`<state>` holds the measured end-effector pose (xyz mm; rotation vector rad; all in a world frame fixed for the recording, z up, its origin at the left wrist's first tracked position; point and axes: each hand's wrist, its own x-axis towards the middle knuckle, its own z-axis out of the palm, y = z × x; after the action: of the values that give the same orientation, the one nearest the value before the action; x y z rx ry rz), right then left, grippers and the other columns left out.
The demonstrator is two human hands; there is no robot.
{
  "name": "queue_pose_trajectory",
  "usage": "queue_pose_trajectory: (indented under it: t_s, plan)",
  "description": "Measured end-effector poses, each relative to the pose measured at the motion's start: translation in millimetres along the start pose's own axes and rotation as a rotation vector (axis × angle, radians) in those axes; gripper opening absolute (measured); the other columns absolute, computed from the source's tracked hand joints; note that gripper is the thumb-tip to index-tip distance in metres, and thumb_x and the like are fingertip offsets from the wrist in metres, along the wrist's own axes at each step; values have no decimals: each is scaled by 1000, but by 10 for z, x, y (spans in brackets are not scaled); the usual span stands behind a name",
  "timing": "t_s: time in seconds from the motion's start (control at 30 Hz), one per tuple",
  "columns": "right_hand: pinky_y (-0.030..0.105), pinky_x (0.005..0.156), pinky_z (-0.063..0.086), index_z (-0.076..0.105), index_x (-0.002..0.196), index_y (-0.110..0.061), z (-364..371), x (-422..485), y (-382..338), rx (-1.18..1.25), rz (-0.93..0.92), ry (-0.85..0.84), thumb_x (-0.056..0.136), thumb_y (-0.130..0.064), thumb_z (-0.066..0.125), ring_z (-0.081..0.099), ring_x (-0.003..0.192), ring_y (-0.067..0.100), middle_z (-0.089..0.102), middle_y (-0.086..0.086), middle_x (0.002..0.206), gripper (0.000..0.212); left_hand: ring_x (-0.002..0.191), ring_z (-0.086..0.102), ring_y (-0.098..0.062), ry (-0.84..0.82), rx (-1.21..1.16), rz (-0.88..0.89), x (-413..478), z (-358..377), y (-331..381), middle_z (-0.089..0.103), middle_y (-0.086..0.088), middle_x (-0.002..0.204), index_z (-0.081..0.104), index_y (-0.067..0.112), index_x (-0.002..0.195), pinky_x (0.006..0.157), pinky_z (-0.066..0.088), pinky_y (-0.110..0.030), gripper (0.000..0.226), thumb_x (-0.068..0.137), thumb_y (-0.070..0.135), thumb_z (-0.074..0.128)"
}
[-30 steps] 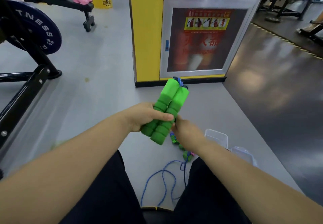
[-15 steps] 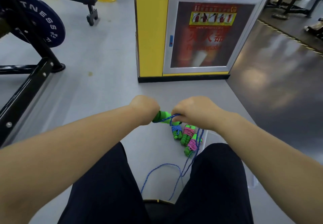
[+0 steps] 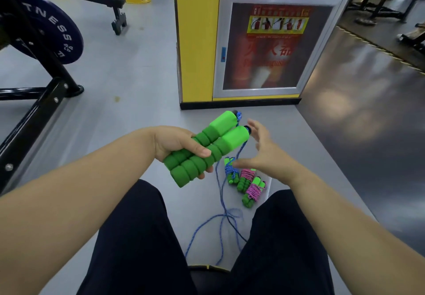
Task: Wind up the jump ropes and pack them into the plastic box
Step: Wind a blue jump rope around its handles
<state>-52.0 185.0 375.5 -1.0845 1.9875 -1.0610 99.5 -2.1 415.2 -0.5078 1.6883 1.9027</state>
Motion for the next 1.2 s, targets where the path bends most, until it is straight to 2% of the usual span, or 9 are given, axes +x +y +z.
queue_pose_trajectory:
  t_s: [0.07, 0.17, 0.23, 0.3, 0.43, 0.63, 0.9, 1.07, 1.2]
  plan:
    - [27, 111, 27, 21, 145, -22, 55, 29, -27, 173, -87, -100, 63, -19, 83, 30, 135, 0, 32, -8, 150, 102, 65, 70, -25, -77, -47, 59, 26, 40, -34, 72, -12, 79, 59, 4, 99, 53, 56, -33, 83, 29, 32, 96]
    - [18, 80, 51, 60, 97, -15, 138, 17, -150, 355, -152, -91, 80, 2, 62, 64, 85, -4, 68, -7, 92, 24, 63, 70, -25, -214, -97, 133, 50, 110, -76, 72, -12, 78, 70, 7, 93, 54, 57, -33, 65, 38, 32, 95]
    - [21, 53, 41, 52, 65, -18, 174, 35, -170, 435, -148, -18, 82, 6, 50, 48, 44, -1, 51, -13, 53, 30, 65, 71, -23, -296, -104, 169, 47, 104, -123, 72, -11, 79, 75, 14, 90, 55, 58, -33, 50, 47, 33, 92]
    - [17, 44, 26, 54, 53, -22, 125, 51, -123, 598, -153, -100, 73, 0, 52, 26, 37, 2, 35, -15, 42, 30, 66, 71, -22, -337, -109, 177, 15, 64, -183, 73, -9, 81, 75, 17, 93, 57, 58, -32, 46, 53, 34, 89]
    - [12, 42, 27, 73, 84, -20, -163, 89, 82, 869, -80, -347, 57, -31, 86, 32, 43, -2, 40, -12, 50, 33, 67, 71, -21, -351, -91, 123, -51, 16, -306, 73, -10, 82, 75, 15, 93, 57, 58, -31, 48, 52, 35, 90]
    - [13, 43, 28, 77, 69, -21, -217, 178, 123, 731, -31, -63, 27, -54, 90, 36, 39, 1, 51, -8, 49, 55, 94, 69, -28, -418, -125, 83, 113, 134, -414, 70, -14, 107, 70, 14, 108, 75, 58, -41, 45, 65, 21, 83]
    - [19, 49, 28, 73, 79, -17, -158, 192, 149, 611, -1, 68, 75, -32, 63, 33, 47, 7, 47, -7, 51, 18, 86, 70, -29, -270, -91, 40, 131, 185, -458, 71, -14, 98, 58, 2, 109, 72, 57, -41, 65, 54, 18, 88]
    - [24, 60, 39, 74, 80, -19, -73, 235, 230, 803, -4, 6, 50, -49, 86, 44, 59, 12, 55, 0, 64, 45, 88, 70, -28, -367, -180, 189, 122, 233, -385, 70, -12, 99, 64, 7, 109, 75, 57, -42, 50, 65, 17, 83]
    - [29, 52, 17, 52, 72, -14, 297, 198, 123, 911, -30, -15, 66, -46, 77, 30, 44, 9, 41, -2, 52, 41, 87, 70, -24, -375, -271, 337, 212, 337, -352, 71, -8, 98, 70, 14, 105, 76, 57, -41, 43, 65, 20, 83]
